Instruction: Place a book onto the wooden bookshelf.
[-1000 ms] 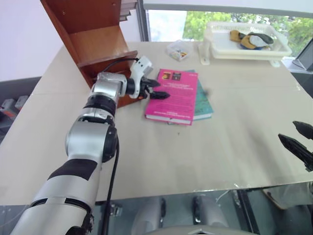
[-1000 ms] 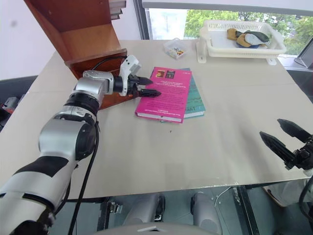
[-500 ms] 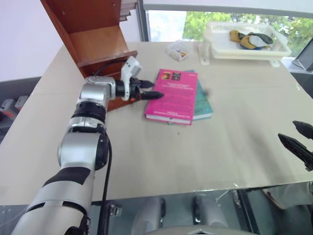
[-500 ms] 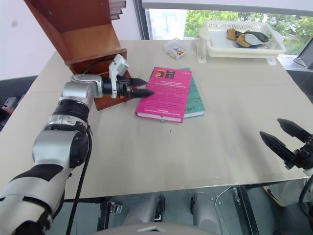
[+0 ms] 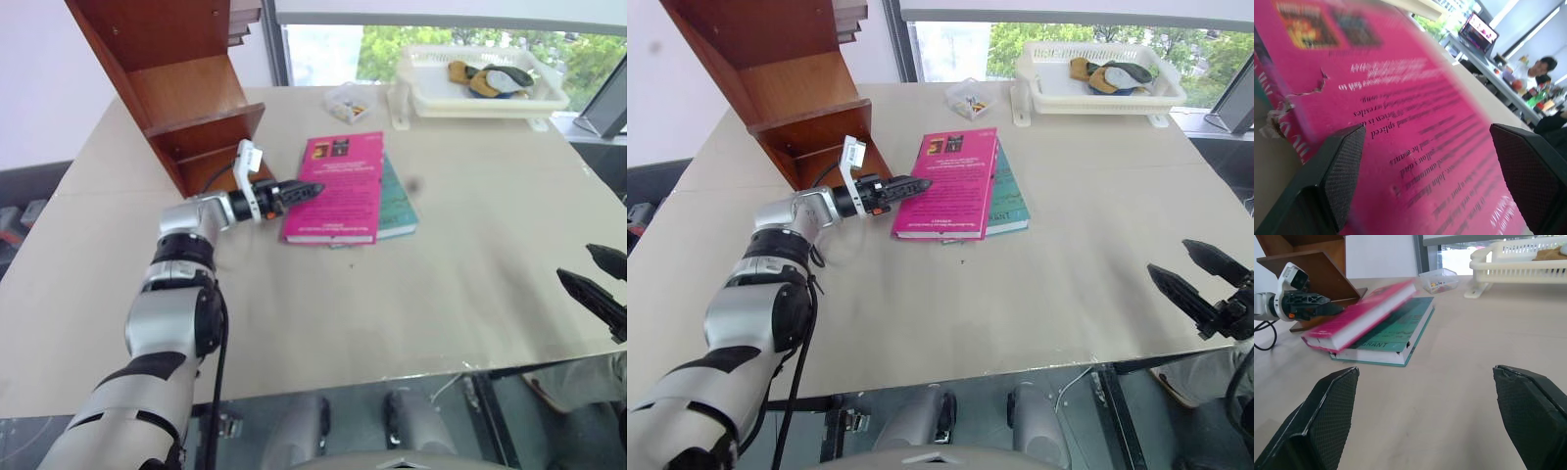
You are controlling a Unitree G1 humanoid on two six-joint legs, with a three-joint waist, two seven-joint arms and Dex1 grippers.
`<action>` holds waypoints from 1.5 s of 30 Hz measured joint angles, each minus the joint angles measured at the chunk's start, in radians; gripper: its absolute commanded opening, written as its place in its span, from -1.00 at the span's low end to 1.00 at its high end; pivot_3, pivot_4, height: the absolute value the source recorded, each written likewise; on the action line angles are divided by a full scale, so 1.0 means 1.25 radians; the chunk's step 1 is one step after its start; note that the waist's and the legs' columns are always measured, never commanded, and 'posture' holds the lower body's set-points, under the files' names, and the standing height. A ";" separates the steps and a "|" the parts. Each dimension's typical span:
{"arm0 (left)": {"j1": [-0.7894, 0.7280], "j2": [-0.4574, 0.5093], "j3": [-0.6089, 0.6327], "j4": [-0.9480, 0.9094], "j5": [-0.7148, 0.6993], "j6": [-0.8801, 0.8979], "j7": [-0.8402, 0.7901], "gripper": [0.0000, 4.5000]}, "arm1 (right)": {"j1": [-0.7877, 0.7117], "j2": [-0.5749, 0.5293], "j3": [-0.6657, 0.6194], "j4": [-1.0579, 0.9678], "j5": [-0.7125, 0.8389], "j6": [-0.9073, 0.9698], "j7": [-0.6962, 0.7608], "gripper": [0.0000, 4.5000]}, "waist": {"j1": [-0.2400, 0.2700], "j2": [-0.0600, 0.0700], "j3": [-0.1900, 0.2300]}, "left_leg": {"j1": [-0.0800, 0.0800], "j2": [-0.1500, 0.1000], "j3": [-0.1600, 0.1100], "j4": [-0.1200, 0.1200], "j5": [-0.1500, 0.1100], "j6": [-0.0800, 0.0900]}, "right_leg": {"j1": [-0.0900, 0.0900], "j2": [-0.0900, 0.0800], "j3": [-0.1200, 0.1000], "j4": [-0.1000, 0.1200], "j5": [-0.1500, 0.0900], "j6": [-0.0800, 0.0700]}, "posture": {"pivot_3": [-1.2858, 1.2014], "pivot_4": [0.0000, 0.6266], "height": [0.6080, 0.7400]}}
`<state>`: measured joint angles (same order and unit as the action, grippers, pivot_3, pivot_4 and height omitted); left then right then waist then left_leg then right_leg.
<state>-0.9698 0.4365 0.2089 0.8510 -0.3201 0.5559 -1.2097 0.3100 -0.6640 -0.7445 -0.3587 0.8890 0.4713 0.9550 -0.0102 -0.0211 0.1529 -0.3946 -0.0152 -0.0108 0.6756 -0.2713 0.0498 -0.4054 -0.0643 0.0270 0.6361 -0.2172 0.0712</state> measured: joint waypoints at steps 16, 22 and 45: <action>0.047 0.000 0.064 -0.129 -0.097 0.082 0.174 0.94 | -0.008 -0.014 0.001 0.005 -0.002 -0.005 0.007 1.00 | 0.012 0.000 0.000 | 0.000 0.000 0.000 0.000 0.000 0.000 | 0.000 0.000 -0.001 -0.001 0.000 0.000 | 0.03 -0.52 1.00; 0.071 0.005 0.078 -0.120 -0.104 0.101 0.234 0.94 | -0.007 -0.014 0.001 0.005 -0.003 -0.008 0.007 1.00 | 0.017 0.000 0.000 | 0.000 0.000 0.000 0.000 0.000 0.000 | 0.000 0.000 -0.001 -0.001 0.000 0.000 | 0.03 -0.52 1.00; 0.002 -0.022 0.147 0.138 -0.169 0.283 0.295 0.94 | 0.015 -0.118 -0.053 0.008 0.199 0.100 0.162 1.00 | 0.018 0.000 0.000 | 0.000 0.000 0.000 0.000 0.000 0.000 | 0.000 0.000 -0.001 -0.001 0.000 0.000 | 0.03 -0.52 1.00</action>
<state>-0.9679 0.4088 0.3922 1.0238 -0.5309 0.9101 -0.8410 0.3289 -0.8111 -0.8113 -0.3483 1.1375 0.5962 1.1575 0.0121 -0.0212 0.1525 -0.3949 -0.0158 -0.0113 0.6756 -0.2714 0.0499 -0.4051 -0.0648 0.0257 0.6344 -0.2172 0.0713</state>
